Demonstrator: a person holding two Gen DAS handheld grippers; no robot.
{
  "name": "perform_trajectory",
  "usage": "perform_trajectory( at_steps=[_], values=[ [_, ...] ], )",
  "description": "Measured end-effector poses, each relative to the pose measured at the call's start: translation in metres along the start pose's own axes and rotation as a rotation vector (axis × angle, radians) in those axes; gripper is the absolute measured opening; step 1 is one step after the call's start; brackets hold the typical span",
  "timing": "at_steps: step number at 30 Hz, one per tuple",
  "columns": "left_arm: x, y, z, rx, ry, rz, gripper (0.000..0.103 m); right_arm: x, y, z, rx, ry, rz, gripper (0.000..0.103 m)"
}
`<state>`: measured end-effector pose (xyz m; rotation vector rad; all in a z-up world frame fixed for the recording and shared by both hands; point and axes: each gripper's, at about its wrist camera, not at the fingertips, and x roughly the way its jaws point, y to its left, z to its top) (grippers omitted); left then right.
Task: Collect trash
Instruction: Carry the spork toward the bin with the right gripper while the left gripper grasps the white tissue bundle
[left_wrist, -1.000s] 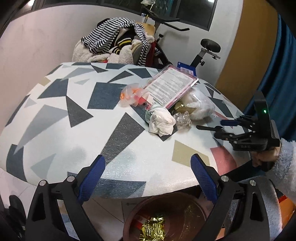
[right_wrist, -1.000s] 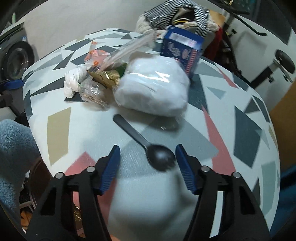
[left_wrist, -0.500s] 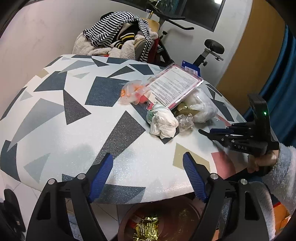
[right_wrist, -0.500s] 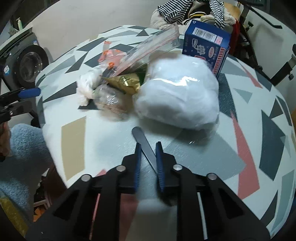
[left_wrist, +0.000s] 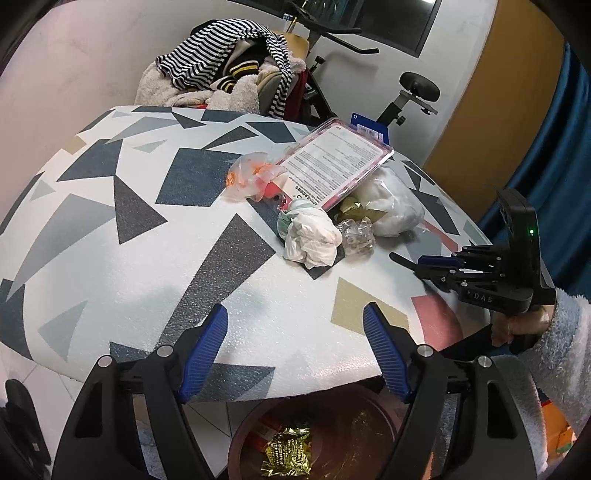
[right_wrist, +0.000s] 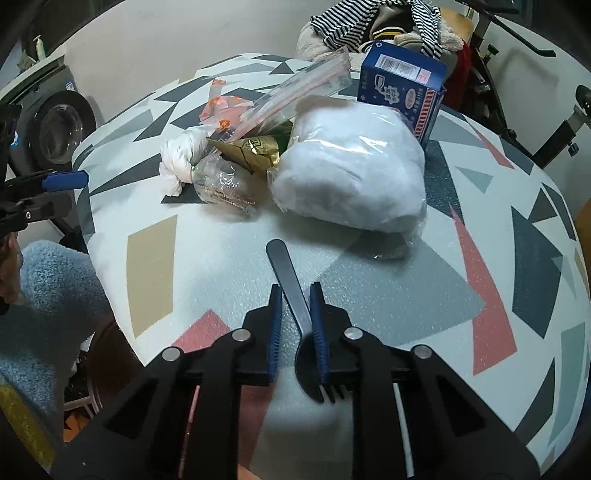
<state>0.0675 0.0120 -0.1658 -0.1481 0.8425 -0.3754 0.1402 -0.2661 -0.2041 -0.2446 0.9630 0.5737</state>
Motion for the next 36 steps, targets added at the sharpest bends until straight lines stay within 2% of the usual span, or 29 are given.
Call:
perform_trajectory(
  at_steps=[4, 8, 14, 18, 23, 24, 26, 30, 36],
  values=[
    [0.005, 0.002, 0.002, -0.016, 0.009, -0.013, 0.072, -0.001, -0.004, -0.002, 0.039, -0.013, 0.017, 0.016],
    [0.01, 0.007, 0.009, -0.078, 0.014, -0.038, 0.065, -0.006, -0.006, -0.004, 0.092, -0.037, 0.011, 0.013],
    [0.03, 0.014, 0.035, -0.208, 0.017, -0.113, 0.062, -0.025, -0.001, -0.013, 0.182, -0.147, -0.025, 0.013],
    [0.054, 0.009, 0.052, -0.228, 0.034, -0.111, 0.062, -0.036, 0.0, -0.019, 0.251, -0.202, -0.029, 0.013],
    [0.086, 0.012, 0.063, -0.316, 0.075, -0.102, 0.062, -0.045, 0.006, -0.025, 0.254, -0.223, -0.041, 0.013],
    [0.091, 0.013, 0.063, -0.323, 0.083, -0.098, 0.051, -0.047, 0.007, -0.026, 0.255, -0.225, -0.041, 0.013],
    [0.095, 0.013, 0.063, -0.318, 0.091, -0.11, 0.047, -0.049, 0.008, -0.029, 0.262, -0.228, -0.039, 0.013],
    [0.085, 0.007, 0.059, -0.219, 0.088, -0.098, 0.046, -0.054, 0.011, -0.034, 0.272, -0.236, -0.038, 0.013],
    [0.044, -0.001, 0.047, -0.083, 0.049, -0.089, 0.046, -0.061, 0.022, -0.036, 0.274, -0.257, -0.022, 0.013]
  ],
)
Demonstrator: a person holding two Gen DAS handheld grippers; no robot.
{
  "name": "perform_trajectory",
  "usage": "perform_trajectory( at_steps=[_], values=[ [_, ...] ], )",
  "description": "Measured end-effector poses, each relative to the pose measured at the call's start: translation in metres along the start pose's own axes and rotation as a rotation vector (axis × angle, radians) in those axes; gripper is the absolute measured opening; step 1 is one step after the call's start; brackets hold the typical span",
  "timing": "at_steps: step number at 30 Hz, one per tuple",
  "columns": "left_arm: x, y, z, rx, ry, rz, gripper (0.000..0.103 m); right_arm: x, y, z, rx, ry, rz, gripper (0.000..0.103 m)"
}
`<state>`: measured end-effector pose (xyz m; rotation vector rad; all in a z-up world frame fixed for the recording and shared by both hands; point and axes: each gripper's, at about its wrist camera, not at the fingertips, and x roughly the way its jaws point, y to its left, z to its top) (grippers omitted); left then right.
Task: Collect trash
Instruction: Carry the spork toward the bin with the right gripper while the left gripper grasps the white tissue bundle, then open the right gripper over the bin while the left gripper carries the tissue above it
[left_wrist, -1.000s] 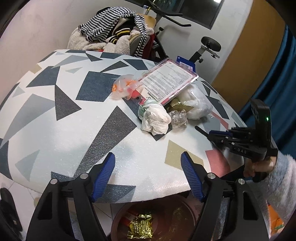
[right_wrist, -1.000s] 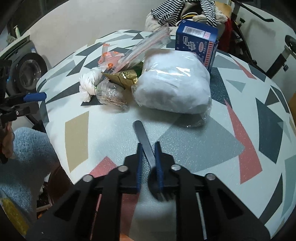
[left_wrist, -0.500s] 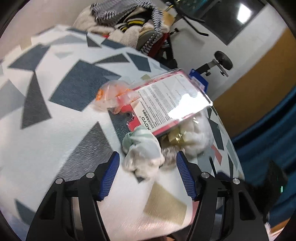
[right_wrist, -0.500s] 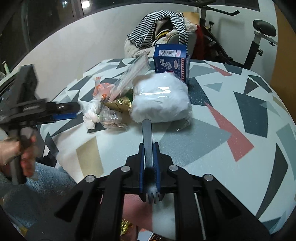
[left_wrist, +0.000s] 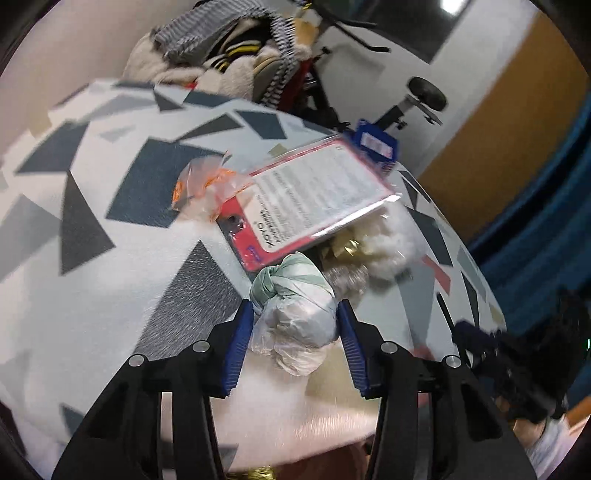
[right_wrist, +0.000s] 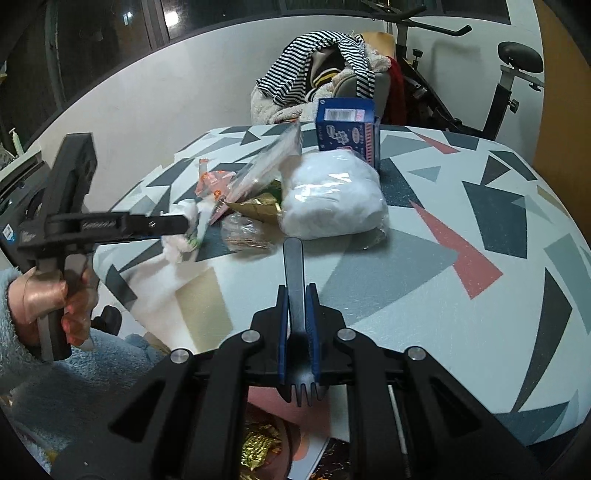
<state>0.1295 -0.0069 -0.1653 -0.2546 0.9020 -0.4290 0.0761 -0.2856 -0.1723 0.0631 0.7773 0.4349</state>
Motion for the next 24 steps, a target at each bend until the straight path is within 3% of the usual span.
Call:
perform_trajectory(
  at_steps=[13, 19, 24],
  values=[
    [-0.081, -0.022, -0.071, 0.153, -0.043, -0.035, 0.046, -0.015, 0.055, -0.031, -0.058, 0.025, 0.078, 0.013],
    [-0.095, -0.018, -0.113, 0.161, -0.016, -0.034, 0.046, -0.002, 0.082, -0.065, -0.063, 0.107, 0.132, 0.013],
    [-0.093, -0.015, -0.134, 0.166, -0.005, -0.021, 0.046, 0.03, 0.099, -0.092, -0.077, 0.232, 0.172, 0.013]
  ],
)
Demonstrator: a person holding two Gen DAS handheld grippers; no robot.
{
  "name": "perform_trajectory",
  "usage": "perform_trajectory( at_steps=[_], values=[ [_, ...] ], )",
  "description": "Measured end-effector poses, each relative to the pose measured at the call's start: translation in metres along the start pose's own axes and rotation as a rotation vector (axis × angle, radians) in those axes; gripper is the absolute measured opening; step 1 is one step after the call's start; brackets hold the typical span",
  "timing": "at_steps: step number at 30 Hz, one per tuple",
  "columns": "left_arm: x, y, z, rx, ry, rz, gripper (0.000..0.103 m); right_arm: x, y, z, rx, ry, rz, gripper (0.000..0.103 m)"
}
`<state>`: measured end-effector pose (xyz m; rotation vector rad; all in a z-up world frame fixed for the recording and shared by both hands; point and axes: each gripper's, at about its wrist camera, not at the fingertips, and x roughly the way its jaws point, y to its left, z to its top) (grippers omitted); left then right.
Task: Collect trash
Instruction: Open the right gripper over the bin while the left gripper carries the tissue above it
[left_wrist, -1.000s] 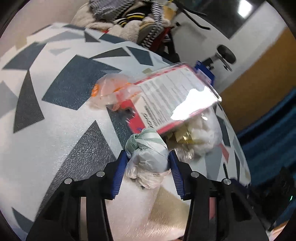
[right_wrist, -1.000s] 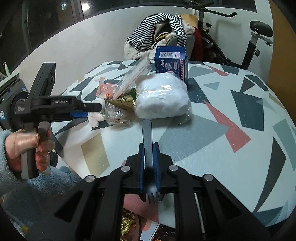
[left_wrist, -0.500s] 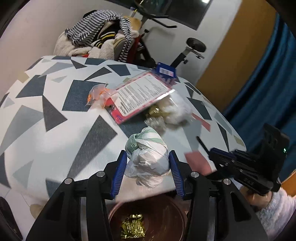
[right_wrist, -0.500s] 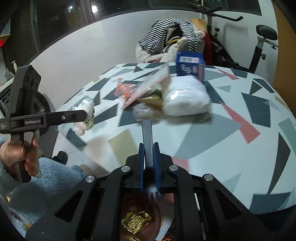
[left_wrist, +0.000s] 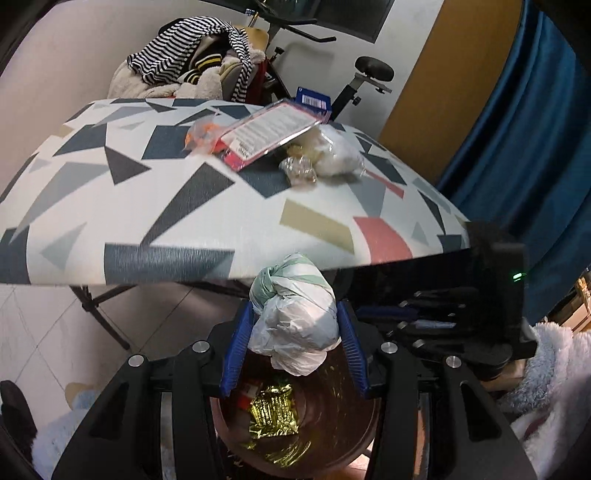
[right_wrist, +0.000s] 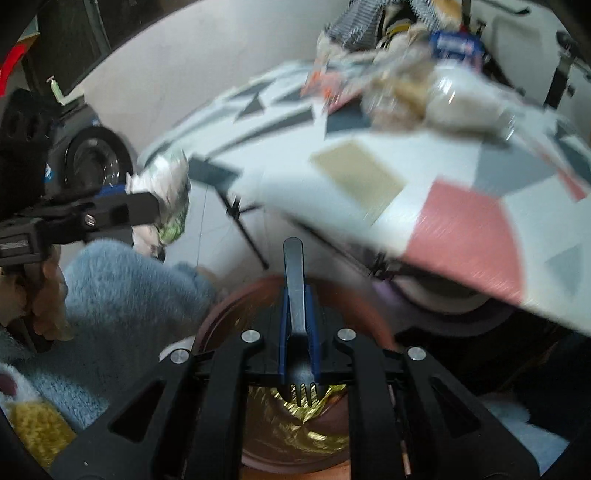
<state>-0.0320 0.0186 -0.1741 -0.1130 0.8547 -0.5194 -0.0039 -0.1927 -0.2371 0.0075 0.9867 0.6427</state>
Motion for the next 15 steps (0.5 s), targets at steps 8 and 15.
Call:
perform_trajectory(
  at_steps=[8, 15],
  values=[
    [0.005, 0.008, -0.009, -0.047, -0.02, 0.037, 0.046, 0.09, 0.012, -0.037, -0.062, 0.319, -0.036, 0.013],
    [0.006, 0.029, -0.012, -0.148, -0.011, 0.026, 0.046, 0.131, 0.016, -0.057, -0.048, 0.477, -0.056, 0.014]
  ],
)
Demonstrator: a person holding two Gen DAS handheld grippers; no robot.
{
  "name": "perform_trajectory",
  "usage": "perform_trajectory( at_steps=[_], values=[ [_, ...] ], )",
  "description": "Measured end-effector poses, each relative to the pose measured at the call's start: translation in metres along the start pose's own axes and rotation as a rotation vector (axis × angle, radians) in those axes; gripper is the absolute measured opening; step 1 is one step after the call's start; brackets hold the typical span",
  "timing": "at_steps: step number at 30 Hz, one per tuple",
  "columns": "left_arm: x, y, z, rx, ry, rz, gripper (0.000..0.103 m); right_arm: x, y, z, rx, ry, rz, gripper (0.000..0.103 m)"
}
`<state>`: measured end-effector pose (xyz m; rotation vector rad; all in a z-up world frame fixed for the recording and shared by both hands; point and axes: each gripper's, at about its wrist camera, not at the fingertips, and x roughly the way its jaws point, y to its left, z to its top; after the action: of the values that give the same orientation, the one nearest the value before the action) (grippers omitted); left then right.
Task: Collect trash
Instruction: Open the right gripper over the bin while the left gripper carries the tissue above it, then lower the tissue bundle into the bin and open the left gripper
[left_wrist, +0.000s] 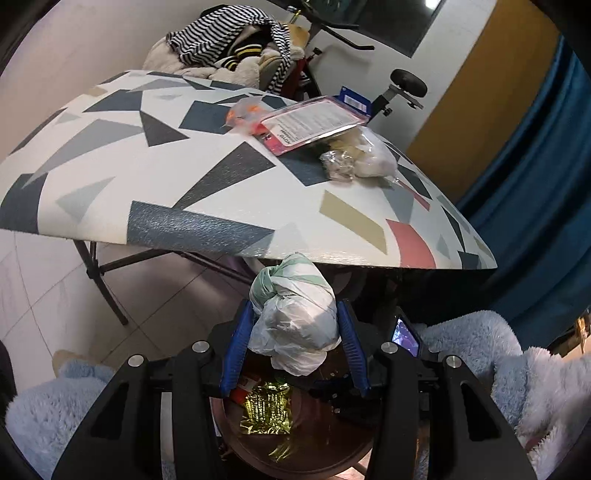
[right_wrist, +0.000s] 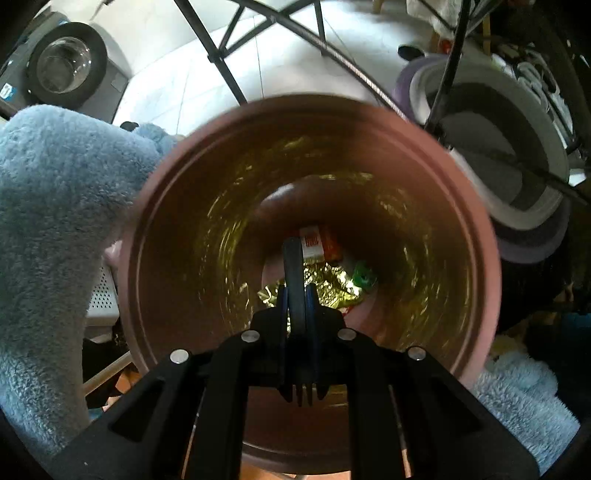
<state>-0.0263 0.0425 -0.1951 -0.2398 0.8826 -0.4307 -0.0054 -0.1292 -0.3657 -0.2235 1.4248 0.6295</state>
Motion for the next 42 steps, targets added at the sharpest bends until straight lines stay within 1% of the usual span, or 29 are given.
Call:
perform_trajectory(
  at_steps=[2, 3, 4, 5, 6, 7, 8, 9, 10, 11, 12, 13, 15, 17, 18, 21, 23, 24, 27, 29, 31, 36, 39, 42],
  values=[
    [0.0, 0.001, 0.0, 0.003, 0.0, -0.001, 0.046, 0.005, 0.0, -0.002, 0.01, 0.014, 0.009, 0.017],
    [0.0, 0.0, 0.0, 0.006, 0.001, -0.001, 0.046, 0.005, -0.002, -0.002, 0.012, 0.015, 0.001, 0.02],
    [0.001, -0.001, -0.001, 0.009, 0.002, -0.001, 0.046, 0.005, -0.001, -0.003, 0.011, 0.014, -0.006, 0.029],
    [0.001, -0.001, -0.001, 0.011, 0.004, -0.001, 0.046, 0.006, -0.001, -0.003, 0.009, 0.013, -0.007, 0.035],
    [0.002, -0.002, -0.002, 0.012, 0.005, -0.002, 0.046, 0.005, -0.001, -0.003, 0.005, 0.007, -0.014, 0.048],
    [0.003, -0.002, -0.002, 0.014, 0.008, -0.002, 0.046, 0.004, -0.001, -0.003, 0.002, 0.0, -0.02, 0.052],
    [0.004, -0.003, -0.002, 0.017, 0.011, -0.001, 0.046, 0.001, -0.002, -0.003, 0.0, -0.01, -0.026, 0.053],
    [0.005, -0.004, -0.003, 0.021, 0.013, -0.001, 0.046, -0.006, -0.001, -0.004, -0.001, -0.031, -0.033, 0.055],
    [0.005, -0.006, -0.003, 0.026, 0.014, -0.001, 0.046, -0.015, 0.0, -0.005, -0.002, -0.051, -0.04, 0.062],
    [0.005, -0.007, -0.004, 0.032, 0.016, -0.001, 0.046, -0.024, -0.001, -0.004, -0.002, -0.086, -0.046, 0.066],
    [0.006, -0.008, -0.004, 0.037, 0.017, -0.001, 0.046, -0.042, -0.002, -0.004, 0.005, -0.151, -0.046, 0.071],
    [0.007, -0.009, -0.004, 0.041, 0.02, -0.002, 0.046, -0.053, -0.002, -0.004, 0.008, -0.191, -0.045, 0.076],
    [0.01, -0.011, -0.005, 0.049, 0.032, -0.002, 0.046, -0.088, -0.004, -0.008, 0.011, -0.306, -0.05, 0.08],
    [0.013, -0.014, -0.006, 0.058, 0.043, -0.001, 0.046, -0.115, -0.007, -0.015, 0.008, -0.398, -0.056, 0.086],
    [0.015, -0.016, -0.007, 0.065, 0.048, -0.001, 0.046, -0.134, -0.01, -0.018, 0.008, -0.462, -0.053, 0.091],
    [0.02, -0.023, -0.01, 0.102, 0.068, 0.001, 0.046, -0.165, -0.014, -0.026, -0.006, -0.573, -0.041, 0.097],
    [0.025, -0.028, -0.013, 0.129, 0.084, 0.0, 0.046, -0.177, -0.019, -0.023, -0.029, -0.609, -0.054, 0.097],
    [0.026, -0.03, -0.015, 0.139, 0.092, -0.001, 0.046, -0.185, -0.02, -0.024, -0.047, -0.636, -0.081, 0.097],
    [0.033, -0.036, -0.019, 0.17, 0.117, 0.005, 0.046, -0.201, -0.028, -0.026, -0.073, -0.687, -0.12, 0.097],
    [0.038, -0.04, -0.022, 0.189, 0.131, 0.007, 0.046, -0.206, -0.04, -0.03, -0.046, -0.71, -0.103, 0.097],
    [0.043, -0.044, -0.024, 0.205, 0.149, 0.009, 0.046, -0.209, -0.056, -0.027, -0.002, -0.715, -0.092, 0.097],
    [0.062, -0.054, -0.033, 0.26, 0.217, 0.024, 0.046, -0.205, -0.063, -0.022, 0.07, -0.717, -0.117, 0.097],
    [0.071, -0.06, -0.039, 0.294, 0.251, 0.038, 0.047, -0.194, -0.072, -0.02, 0.104, -0.697, -0.088, 0.097],
    [0.079, -0.066, -0.046, 0.331, 0.286, 0.051, 0.047, -0.192, -0.076, -0.022, 0.117, -0.699, -0.084, 0.097]
  ],
)
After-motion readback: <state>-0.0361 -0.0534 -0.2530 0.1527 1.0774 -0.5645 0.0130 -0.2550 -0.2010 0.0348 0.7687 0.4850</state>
